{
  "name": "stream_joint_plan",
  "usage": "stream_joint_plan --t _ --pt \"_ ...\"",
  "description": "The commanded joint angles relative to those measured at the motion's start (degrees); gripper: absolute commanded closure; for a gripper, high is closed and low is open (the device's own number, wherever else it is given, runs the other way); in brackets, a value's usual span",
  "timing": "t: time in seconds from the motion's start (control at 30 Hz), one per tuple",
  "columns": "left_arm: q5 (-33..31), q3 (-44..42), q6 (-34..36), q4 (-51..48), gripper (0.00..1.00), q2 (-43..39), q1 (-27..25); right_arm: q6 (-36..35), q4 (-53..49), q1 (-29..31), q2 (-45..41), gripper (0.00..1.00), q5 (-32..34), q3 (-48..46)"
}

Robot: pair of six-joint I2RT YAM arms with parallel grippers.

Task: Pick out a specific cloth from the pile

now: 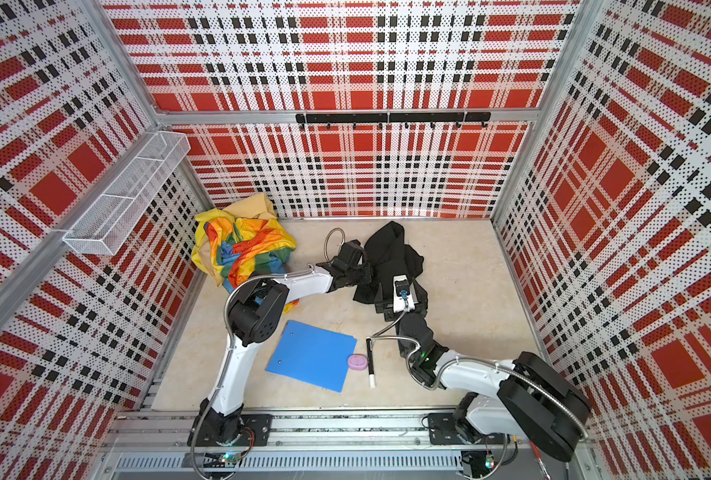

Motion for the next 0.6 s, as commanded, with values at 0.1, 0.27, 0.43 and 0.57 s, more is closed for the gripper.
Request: stream_joint_plan --t 0.1,0.27,0.43,0.57 --pt "-3.2 -4.0 2.5 1.9 0.61 -9.0 -1.3 -2.5 2.4 -0.2 0.6 0.00 1.8 1.4" --pt "-1.8 -12.7 4.0 8.1 0.39 -18.3 -1.8 4.5 -5.3 -5.6 -2.5 0.00 -8.3 1.9" --pt "4.3 -24.9 6.7 20.9 0.06 -27.6 -1.3 5.3 -18.6 -7.8 -5.2 0.00 -10.3 8.4" --pt "6.1 -35.5 6.6 30.3 0.01 -34.3 -0.9 10.1 -24.3 -8.3 -6.9 0.00 -11.3 11.3"
